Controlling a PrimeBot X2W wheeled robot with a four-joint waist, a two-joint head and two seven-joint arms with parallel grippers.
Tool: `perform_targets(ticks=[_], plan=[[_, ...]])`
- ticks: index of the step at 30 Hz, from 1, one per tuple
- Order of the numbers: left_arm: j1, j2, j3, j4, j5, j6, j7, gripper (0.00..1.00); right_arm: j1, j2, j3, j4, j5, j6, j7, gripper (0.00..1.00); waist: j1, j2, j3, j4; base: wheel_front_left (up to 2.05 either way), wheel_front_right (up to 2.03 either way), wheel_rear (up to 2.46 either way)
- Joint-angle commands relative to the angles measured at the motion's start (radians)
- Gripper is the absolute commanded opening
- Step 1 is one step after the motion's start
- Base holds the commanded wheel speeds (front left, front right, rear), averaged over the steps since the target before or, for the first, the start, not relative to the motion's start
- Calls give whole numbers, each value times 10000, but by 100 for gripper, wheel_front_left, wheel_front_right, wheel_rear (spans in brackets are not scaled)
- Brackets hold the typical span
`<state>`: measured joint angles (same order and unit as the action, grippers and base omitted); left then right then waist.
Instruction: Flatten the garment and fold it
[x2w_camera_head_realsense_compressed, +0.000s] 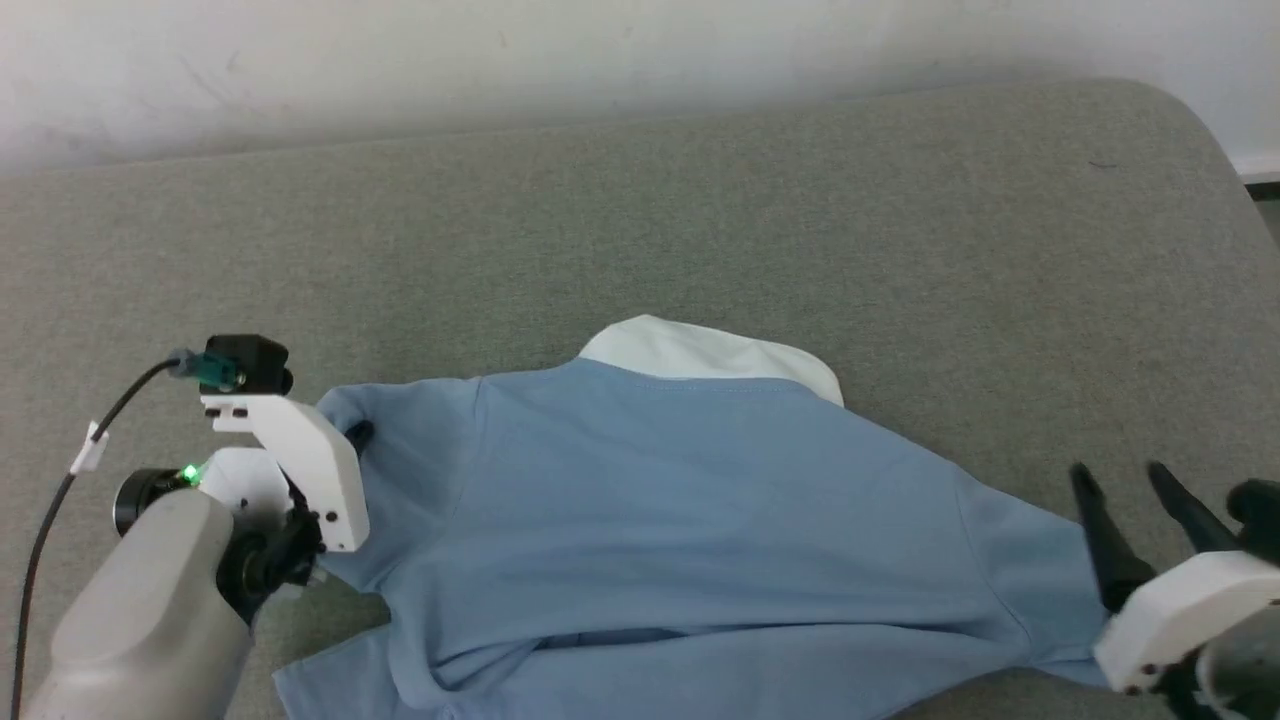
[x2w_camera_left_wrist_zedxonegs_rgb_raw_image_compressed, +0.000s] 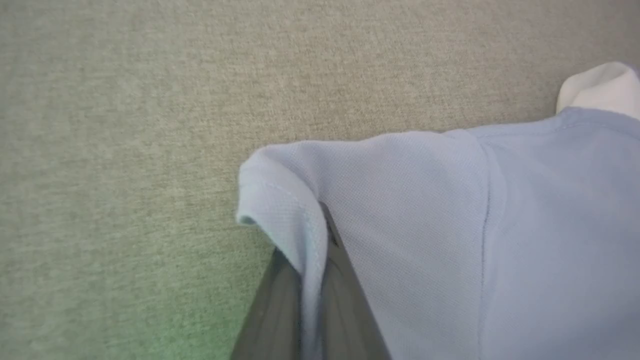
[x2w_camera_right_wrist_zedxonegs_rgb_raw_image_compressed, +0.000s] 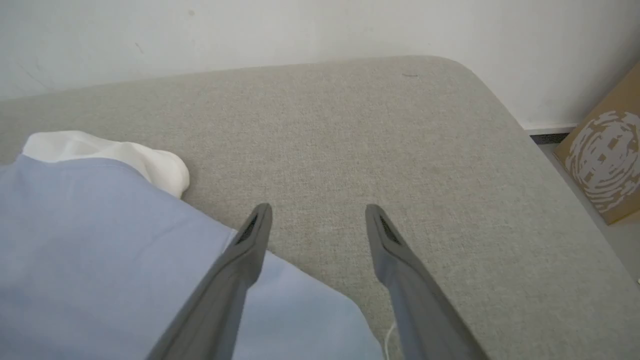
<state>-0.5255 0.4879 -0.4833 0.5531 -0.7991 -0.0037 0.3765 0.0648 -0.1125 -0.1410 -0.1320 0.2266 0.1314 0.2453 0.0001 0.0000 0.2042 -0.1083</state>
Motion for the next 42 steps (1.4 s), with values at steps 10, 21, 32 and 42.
perform_targets(ticks=[10, 21, 32, 42], plan=[[1008, 184, 244, -2205, 111, 642, -675, 0, 133, -1382, -115, 747, 1179, -7, 3742, 100, -1, 0, 73, 565, 0, 0, 0], [1271, 384, 199, -3732, 181, 1038, -450, 0, -965, -2128, 1629, 3064, 2656, -7, 5866, 46, -1, 0, 513, 747, 0, 0, 0], [1424, 752, 383, -4096, 165, 1218, -443, 0, -1417, -2472, 1786, 2311, 3627, -7, 7062, 0, -1, 0, -133, 723, 0, 0, 0], [-467, 1379, 972, -3850, 724, 1238, -755, 0, -4375, -3628, 1419, 1540, 2354, -7, 5124, 0, -1, 0, -718, 844, 0, 0, 0]])
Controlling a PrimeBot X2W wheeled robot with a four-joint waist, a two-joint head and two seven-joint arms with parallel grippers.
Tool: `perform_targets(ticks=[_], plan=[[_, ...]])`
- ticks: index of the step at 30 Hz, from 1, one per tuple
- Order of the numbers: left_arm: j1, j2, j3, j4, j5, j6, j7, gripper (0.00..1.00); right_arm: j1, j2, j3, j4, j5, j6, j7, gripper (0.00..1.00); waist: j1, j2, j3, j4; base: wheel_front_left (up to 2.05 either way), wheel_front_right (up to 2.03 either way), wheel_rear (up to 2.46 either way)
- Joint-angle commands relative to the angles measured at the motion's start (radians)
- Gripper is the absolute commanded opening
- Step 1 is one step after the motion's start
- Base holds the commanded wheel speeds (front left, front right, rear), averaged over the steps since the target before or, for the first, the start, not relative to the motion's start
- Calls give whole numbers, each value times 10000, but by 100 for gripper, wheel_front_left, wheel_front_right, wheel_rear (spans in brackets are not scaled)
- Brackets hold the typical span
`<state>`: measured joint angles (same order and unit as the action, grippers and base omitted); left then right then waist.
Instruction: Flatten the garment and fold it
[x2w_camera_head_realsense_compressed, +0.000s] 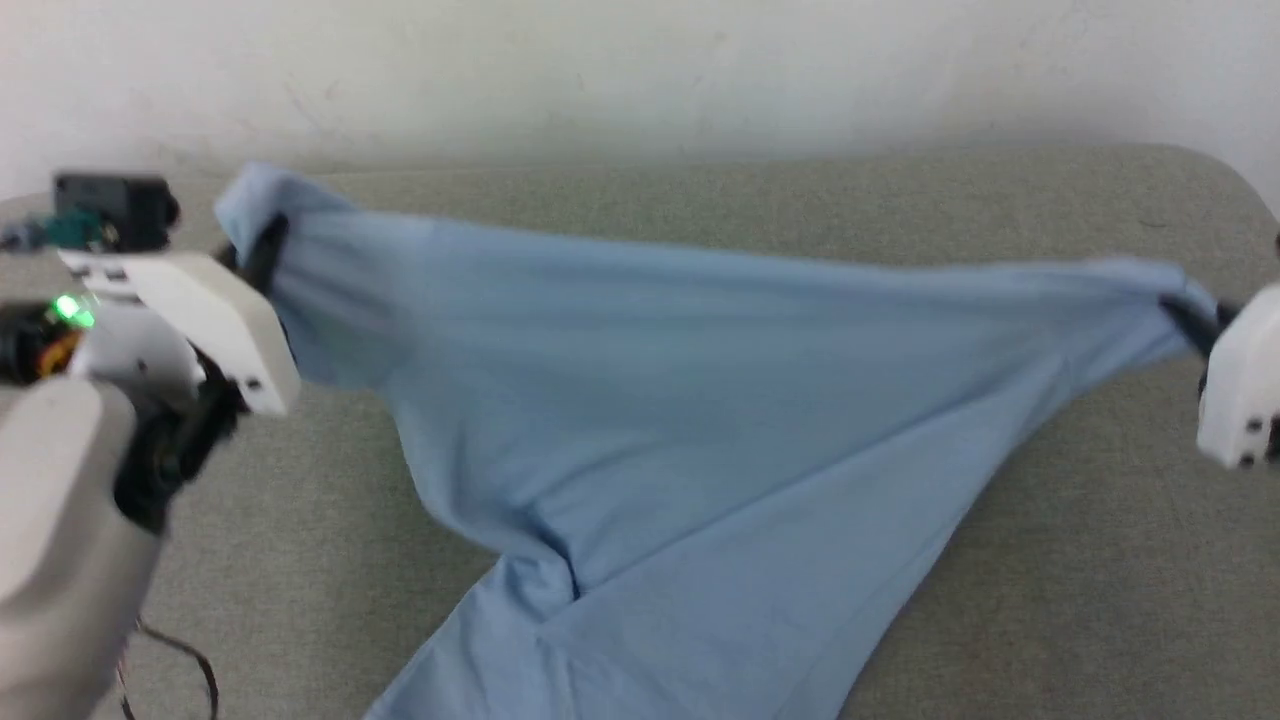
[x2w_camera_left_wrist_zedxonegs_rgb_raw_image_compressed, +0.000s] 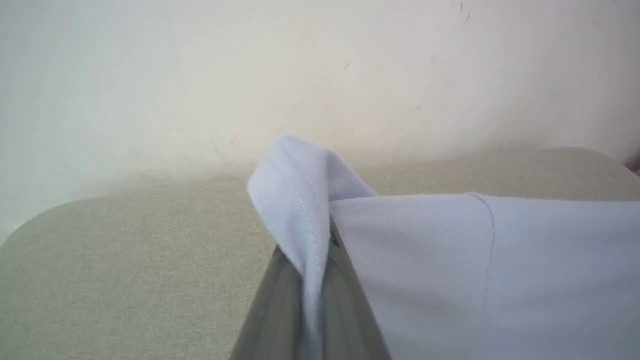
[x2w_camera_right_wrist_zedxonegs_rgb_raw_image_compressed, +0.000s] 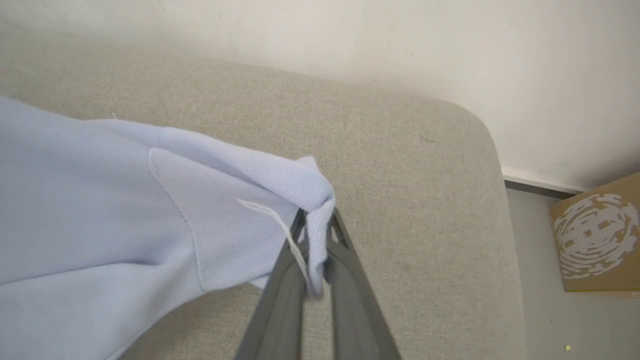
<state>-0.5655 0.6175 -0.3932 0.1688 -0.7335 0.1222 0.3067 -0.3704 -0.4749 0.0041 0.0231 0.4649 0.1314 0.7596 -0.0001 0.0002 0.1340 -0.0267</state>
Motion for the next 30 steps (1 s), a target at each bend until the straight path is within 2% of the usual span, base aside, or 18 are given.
perform_targets(ticks=[1, 7, 11, 17, 23, 30], plan=[[-426, 86, 77, 196, 152, -84, -86, 0, -458, -72, 52, 168, -142, -7, -157, 0, 1, -2, 26, 43, 0, 0, 0], [-3012, -191, 191, 1995, 735, -452, -925, 0, -3569, -45, 550, 1629, -452, -7, -1513, 0, 1, -2, 823, -7, 0, 0, 0], [-4823, -332, 239, 3185, 1252, -678, -1872, 0, -5795, 178, 670, 2814, -843, -7, -2962, 0, 1, -2, 1566, -133, 0, 0, 0], [-7206, -508, 362, 4345, 1930, -786, -3572, 0, -8445, 480, 609, 4284, -1451, -7, -5185, 0, 1, -2, 2328, -227, 0, 0, 0], [-8373, -650, 23, 5560, 2419, -1077, -4298, 0, -9498, 616, 1175, 5475, -1498, -7, -6156, 0, 1, -2, 2552, -261, 0, 0, 0], [-8349, -1071, -43, 7001, 2200, -1408, -4814, 0, -9238, 843, 2102, 6753, -807, -7, -6563, 0, 1, -2, 2820, -288, 0, 0, 0]])
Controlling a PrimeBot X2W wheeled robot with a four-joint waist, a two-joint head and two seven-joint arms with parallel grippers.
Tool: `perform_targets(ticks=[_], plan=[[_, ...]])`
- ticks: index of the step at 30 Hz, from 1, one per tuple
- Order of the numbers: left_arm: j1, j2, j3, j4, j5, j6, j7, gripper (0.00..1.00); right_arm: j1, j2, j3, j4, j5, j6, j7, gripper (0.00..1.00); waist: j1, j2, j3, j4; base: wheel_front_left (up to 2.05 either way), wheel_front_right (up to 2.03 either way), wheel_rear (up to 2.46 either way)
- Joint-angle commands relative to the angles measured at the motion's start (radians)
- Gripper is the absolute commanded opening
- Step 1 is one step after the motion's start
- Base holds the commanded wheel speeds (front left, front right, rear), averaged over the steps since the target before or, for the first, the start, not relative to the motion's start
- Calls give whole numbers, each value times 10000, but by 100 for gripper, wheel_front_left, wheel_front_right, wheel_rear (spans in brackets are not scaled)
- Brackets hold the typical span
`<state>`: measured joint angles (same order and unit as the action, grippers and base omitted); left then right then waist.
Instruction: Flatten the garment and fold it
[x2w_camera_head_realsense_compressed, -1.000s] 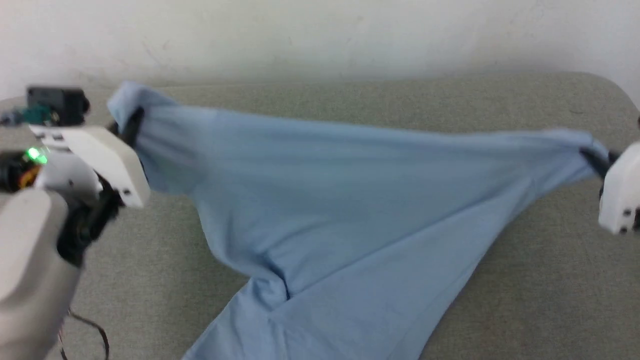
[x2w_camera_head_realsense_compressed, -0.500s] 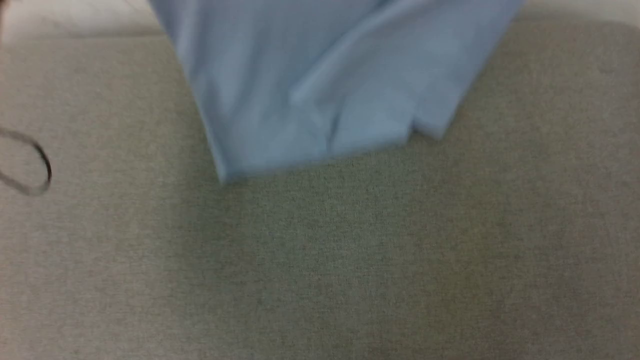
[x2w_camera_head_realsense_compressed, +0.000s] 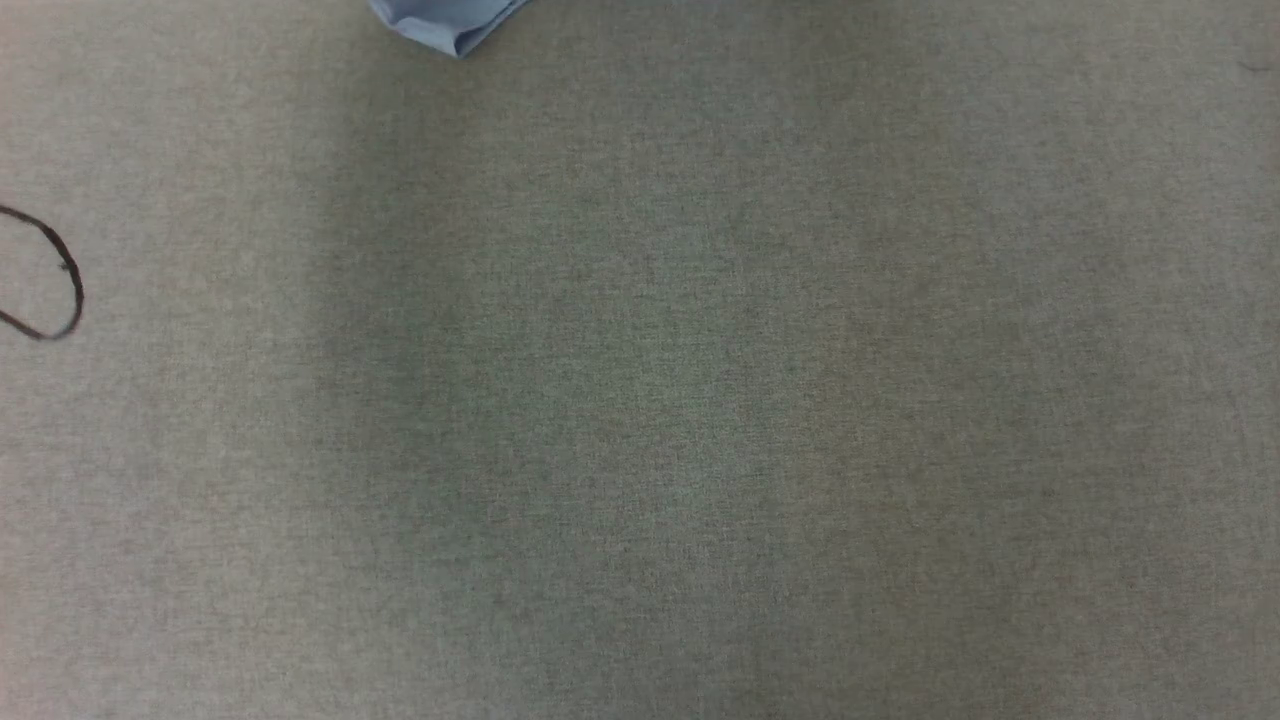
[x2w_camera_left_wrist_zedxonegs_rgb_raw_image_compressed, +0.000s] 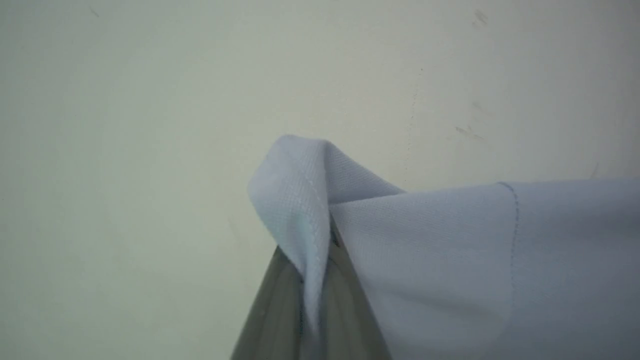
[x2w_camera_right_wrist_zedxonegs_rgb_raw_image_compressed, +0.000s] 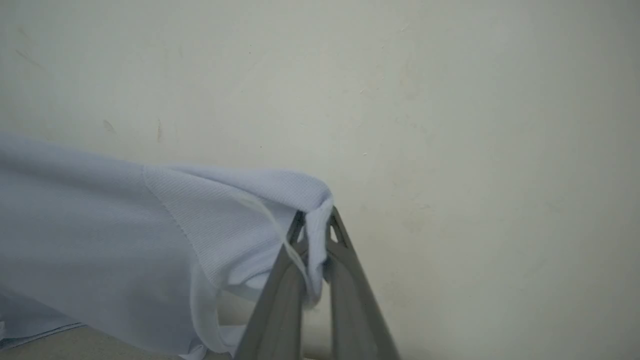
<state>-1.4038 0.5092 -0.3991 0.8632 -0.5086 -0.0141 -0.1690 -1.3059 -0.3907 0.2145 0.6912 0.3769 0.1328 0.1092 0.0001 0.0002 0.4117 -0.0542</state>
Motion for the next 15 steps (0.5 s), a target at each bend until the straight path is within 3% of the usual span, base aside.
perform_targets(ticks=[1, 9, 15], plan=[[144, -56, 13, 255, -121, -128, -91, 0, 240, 74, 119, 266, 282, -21, -58, 0, -1, -2, 58, -15, 0, 0, 0], [2266, -901, 437, 1438, -1317, -710, -468, 0, 2067, 164, 1405, 842, 1670, -21, -509, 0, -1, -2, -500, 144, 0, 0, 0], [4912, -1158, 652, 1265, -1988, -962, -727, 0, 4680, -254, 2080, -357, 2585, -21, -675, 0, -1, -2, -1616, 277, 0, 0, 0]])
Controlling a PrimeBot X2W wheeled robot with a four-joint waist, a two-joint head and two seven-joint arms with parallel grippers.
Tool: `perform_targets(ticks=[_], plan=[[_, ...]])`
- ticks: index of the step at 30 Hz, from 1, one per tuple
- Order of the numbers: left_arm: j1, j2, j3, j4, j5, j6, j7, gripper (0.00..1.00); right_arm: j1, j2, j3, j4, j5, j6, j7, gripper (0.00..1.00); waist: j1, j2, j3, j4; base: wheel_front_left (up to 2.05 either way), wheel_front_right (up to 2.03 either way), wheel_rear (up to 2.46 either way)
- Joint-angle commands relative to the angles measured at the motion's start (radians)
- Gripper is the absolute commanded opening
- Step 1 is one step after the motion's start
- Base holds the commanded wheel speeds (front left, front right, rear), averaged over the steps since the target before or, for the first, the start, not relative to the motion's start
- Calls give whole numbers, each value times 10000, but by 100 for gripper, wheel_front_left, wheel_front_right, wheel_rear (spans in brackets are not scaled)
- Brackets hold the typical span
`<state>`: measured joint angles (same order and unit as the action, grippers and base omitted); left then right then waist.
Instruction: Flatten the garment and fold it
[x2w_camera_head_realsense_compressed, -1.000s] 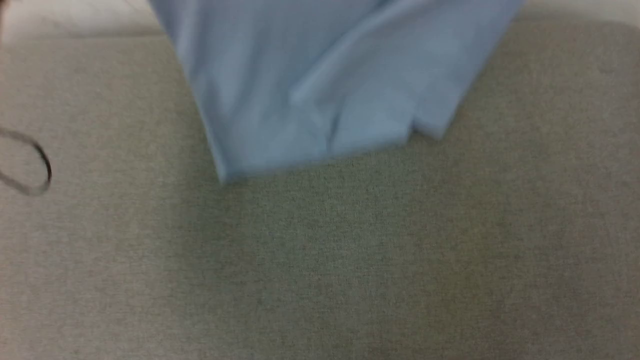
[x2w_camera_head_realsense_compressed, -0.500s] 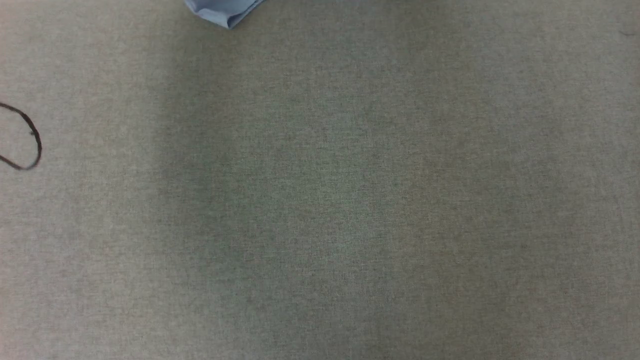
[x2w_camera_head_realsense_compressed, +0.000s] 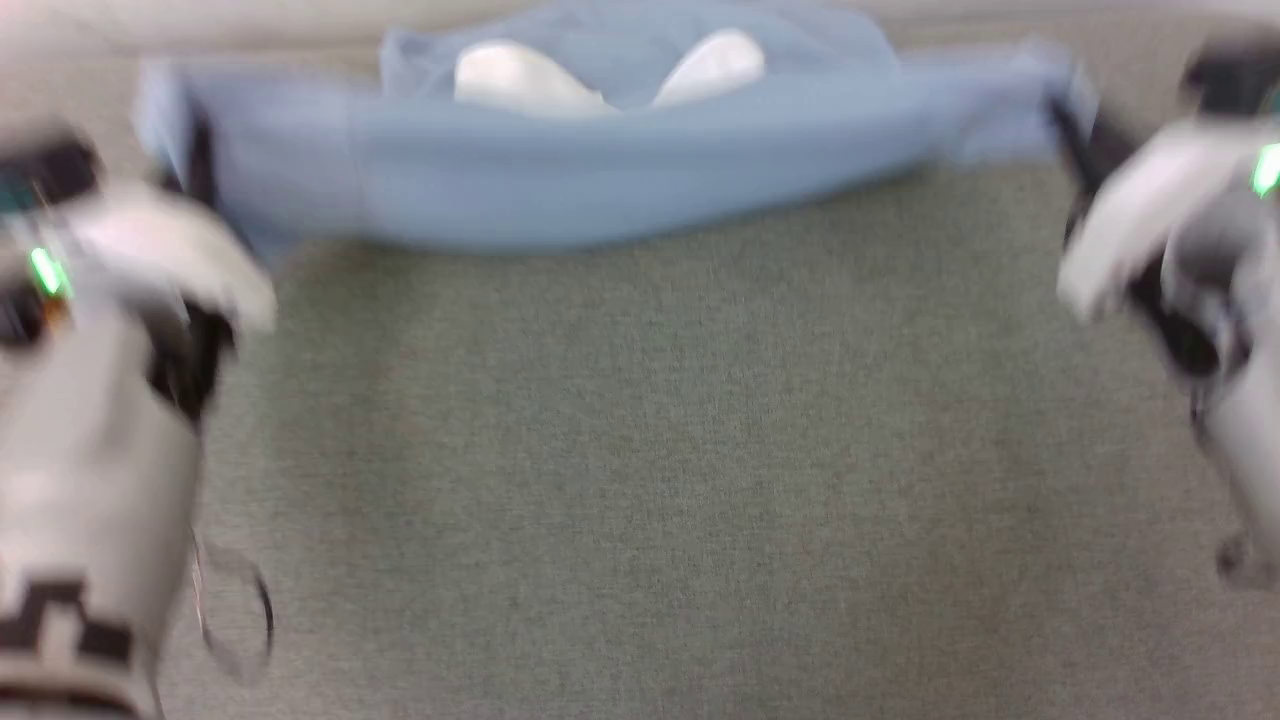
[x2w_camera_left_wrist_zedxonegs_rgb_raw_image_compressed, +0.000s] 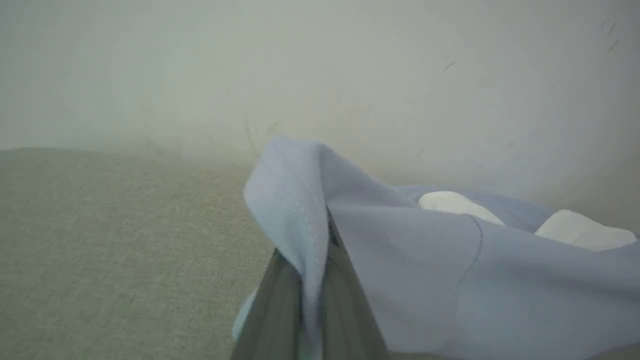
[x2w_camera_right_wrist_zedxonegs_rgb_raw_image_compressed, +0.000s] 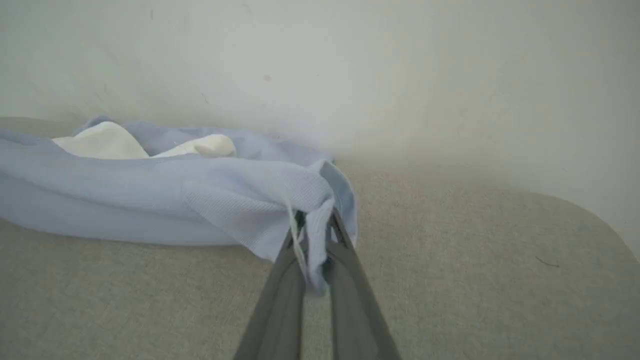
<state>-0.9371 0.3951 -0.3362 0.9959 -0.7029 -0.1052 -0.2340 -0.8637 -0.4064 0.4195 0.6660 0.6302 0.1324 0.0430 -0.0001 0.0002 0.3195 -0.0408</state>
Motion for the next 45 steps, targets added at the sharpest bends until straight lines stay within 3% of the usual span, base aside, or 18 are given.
perform_targets(ticks=[1, 6, 9, 12, 13, 17, 21, 25, 29, 30, 31, 32, 39, 45], plan=[[755, -62, 52, -225, -140, -67, -108, 0, 772, -252, 79, -426, 98, -17, 3, 0, 1, -2, -914, 163, 0, 0, 0], [3445, -12, 58, -1642, -307, 302, -140, 0, 3641, -795, -485, -2492, 543, -17, 514, 0, 1, -2, -1873, 234, 0, 0, 0], [5037, 243, 177, -3102, -485, 878, 133, 0, 5549, -1039, -1447, -3791, 394, -17, 1193, 0, 1, -2, -2235, 279, 0, 0, 0], [6743, 666, 387, -4958, -697, 1688, 658, 0, 7454, -819, -2699, -5128, 40, -17, 2019, 0, 1, -2, -2474, 282, 0, 0, 0], [6743, 666, 387, -4958, -697, 1688, 658, 0, 7454, -819, -2699, -5128, 40, -17, 2019, 0, 1, -2, -2474, 282, 0, 0, 0], [8919, 1199, 697, -7683, -949, 2953, 1495, 0, 9697, 28, -4130, -6950, -615, -17, 3294, 0, 1, -2, -2590, 254, 0, 0, 0], [10689, 1525, 882, -9742, -1157, 4071, 2293, 0, 11319, 1173, -4932, -8224, -1076, -17, 4363, 0, 1, -2, -2653, 227, 0, 0, 0], [11940, 1770, 786, -10822, -1049, 4815, 2754, 0, 12393, 1965, -5189, -8618, -1550, -17, 5127, 0, 1, -2, -2690, 191, 0, 0, 0], [12596, 1806, 577, -11306, -877, 5246, 2940, 0, 13063, 2285, -5087, -8487, -1888, -17, 5733, 0, 1, -2, -2643, 214, 0, 0, 0], [12664, 1759, 553, -11380, -887, 5283, 2932, 0, 13138, 2347, -5014, -8457, -1838, -17, 5847, 24, 1, -2, -2607, 234, 0, 0, 0], [12690, 1689, 556, -11445, -910, 5301, 2877, 0, 13137, 2378, -4959, -8492, -1791, -17, 5838, 90, 1, -2, -2574, 257, 0, 0, 0], [12698, 1647, 537, -11481, -909, 5312, 2851, 0, 13074, 2382, -4948, -8563, -1771, -17, 5739, 100, 1, -2, -2532, 285, 0, 0, 0], [12373, 1272, 491, -11772, -915, 5240, 2492, 0, 11296, 2316, -5785, -8905, -1788, -17, 4071, 100, 1, -2, -2195, 606, 0, 0, 0], [11741, 1073, 362, -12051, -594, 5188, 2120, 0, 8093, 1784, -5809, -6578, -1982, -17, 3326, 100, 1, -2, -1473, 1153, 0, 0, 0]])
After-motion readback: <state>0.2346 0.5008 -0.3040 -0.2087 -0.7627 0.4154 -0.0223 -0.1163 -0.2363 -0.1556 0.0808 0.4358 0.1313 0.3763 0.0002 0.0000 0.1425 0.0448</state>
